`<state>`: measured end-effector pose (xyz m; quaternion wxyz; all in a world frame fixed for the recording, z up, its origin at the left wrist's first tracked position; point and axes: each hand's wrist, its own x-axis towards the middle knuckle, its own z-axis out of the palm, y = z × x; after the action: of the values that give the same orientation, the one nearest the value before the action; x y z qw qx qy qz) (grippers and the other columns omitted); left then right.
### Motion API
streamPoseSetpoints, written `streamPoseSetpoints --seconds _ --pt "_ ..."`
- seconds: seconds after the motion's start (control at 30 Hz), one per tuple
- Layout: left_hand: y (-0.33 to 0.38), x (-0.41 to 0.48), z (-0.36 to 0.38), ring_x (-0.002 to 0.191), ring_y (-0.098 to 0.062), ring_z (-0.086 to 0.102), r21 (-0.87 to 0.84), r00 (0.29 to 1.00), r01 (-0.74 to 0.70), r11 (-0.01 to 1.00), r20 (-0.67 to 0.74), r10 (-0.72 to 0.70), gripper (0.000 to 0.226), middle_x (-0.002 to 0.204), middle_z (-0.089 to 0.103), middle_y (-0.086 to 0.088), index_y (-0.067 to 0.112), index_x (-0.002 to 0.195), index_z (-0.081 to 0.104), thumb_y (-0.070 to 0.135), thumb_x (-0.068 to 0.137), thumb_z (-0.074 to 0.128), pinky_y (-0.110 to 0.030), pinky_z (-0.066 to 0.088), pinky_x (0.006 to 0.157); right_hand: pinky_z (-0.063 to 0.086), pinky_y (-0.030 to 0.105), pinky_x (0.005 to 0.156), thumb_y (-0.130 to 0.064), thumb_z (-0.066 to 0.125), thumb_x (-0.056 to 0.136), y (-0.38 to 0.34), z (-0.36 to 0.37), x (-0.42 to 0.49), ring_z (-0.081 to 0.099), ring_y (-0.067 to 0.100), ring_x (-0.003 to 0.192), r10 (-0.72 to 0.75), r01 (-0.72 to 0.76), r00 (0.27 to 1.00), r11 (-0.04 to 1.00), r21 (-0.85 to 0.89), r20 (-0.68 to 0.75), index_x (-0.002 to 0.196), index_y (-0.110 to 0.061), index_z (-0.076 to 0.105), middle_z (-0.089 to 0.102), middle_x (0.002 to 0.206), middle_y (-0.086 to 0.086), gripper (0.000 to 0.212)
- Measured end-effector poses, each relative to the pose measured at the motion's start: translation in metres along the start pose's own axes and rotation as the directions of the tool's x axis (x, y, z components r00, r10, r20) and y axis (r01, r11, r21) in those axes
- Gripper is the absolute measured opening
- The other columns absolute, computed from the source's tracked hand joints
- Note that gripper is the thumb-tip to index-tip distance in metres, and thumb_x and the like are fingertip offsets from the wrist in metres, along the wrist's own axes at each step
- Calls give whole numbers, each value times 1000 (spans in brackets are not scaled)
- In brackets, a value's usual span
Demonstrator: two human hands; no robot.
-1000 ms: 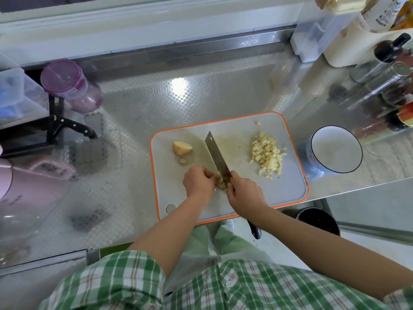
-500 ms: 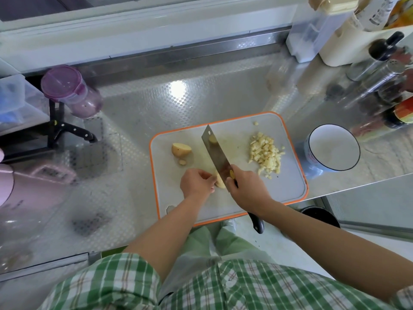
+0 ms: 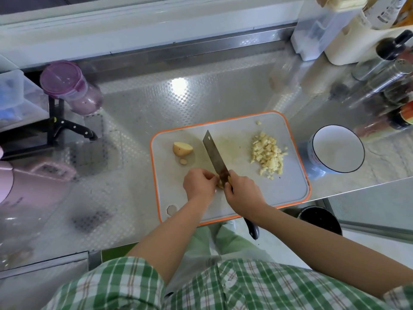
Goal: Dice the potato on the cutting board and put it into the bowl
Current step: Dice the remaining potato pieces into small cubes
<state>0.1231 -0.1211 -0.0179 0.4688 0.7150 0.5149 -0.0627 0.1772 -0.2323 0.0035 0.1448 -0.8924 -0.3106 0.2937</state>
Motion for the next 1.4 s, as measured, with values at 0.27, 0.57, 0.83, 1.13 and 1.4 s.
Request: streamPoseSetpoints --seconds 0.27,0.57,0.83,1.13,1.4 --pt "-2 2 1 67 -19 70 13 1000 1 1000 7 -1 13 65 72 0 20 66 73 24 78 75 -36 57 74 33 34 60 -21 38 98 -4 3 -1 45 28 69 31 -31 999 999 -38 -13 111 -12 42 49 76 3 16" --pt "0 1 -5 73 -16 68 160 998 -57 986 8 56 22 66 71 0 17 70 69 35 82 69 -30 51 71 35 35 53 -21 46 97 -5 -28 4 50 32 60 -35 76 973 982 172 -227 93 -12 48 48 61 5 10" --pt "-6 22 -23 99 -29 54 497 507 -824 274 430 747 53 110 55 -7 15 111 57 4 63 73 -42 51 75 29 26 50 -20 51 96 26 -55 6 43 18 55 106 -3 955 938 347 -278 80 -9 46 45 58 2 20" --pt "18 20 -15 106 -28 49 586 449 -809 -41 662 600 36 113 54 -9 8 117 53 6 82 55 -35 40 82 30 33 50 -20 53 95 38 -43 -5 42 18 52 85 -14 976 944 330 -201 81 -18 44 47 57 4 17" --pt "-2 13 -8 94 -32 54 602 666 -701 382 361 653 35 99 56 -14 6 101 59 15 71 72 -43 50 73 27 33 51 -21 53 93 35 -36 -2 36 17 54 75 -33 986 963 267 -150 67 -20 31 40 59 0 34"
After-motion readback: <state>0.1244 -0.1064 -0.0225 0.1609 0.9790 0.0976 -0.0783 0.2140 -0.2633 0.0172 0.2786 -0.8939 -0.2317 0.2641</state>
